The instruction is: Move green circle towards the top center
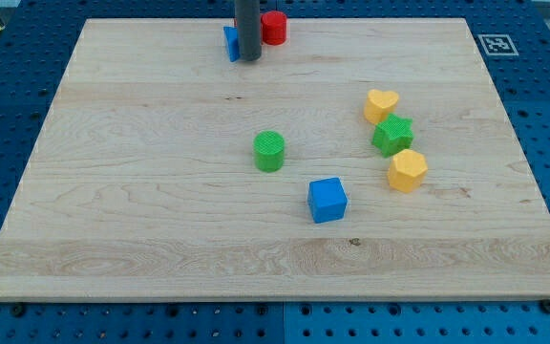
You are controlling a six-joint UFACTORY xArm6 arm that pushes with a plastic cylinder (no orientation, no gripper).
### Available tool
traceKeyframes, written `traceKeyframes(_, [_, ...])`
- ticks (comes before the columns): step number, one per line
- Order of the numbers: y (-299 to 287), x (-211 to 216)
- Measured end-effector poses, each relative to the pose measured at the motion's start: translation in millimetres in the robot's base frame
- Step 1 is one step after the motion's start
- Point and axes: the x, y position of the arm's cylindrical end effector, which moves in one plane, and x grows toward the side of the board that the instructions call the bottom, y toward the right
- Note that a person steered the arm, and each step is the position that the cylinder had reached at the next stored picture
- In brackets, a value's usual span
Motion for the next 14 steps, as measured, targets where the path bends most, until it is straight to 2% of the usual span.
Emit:
traceKeyframes(1, [-14, 35])
traceKeyframes(2, [-40, 92])
traceKeyframes(4, [-33, 238])
traceKeyframes(5, [3, 246])
traceKeyframes(6, [8, 237])
traceKeyframes(8, [8, 191])
traceKeyframes(11, [59, 181])
traceKeyframes(14, [66, 117])
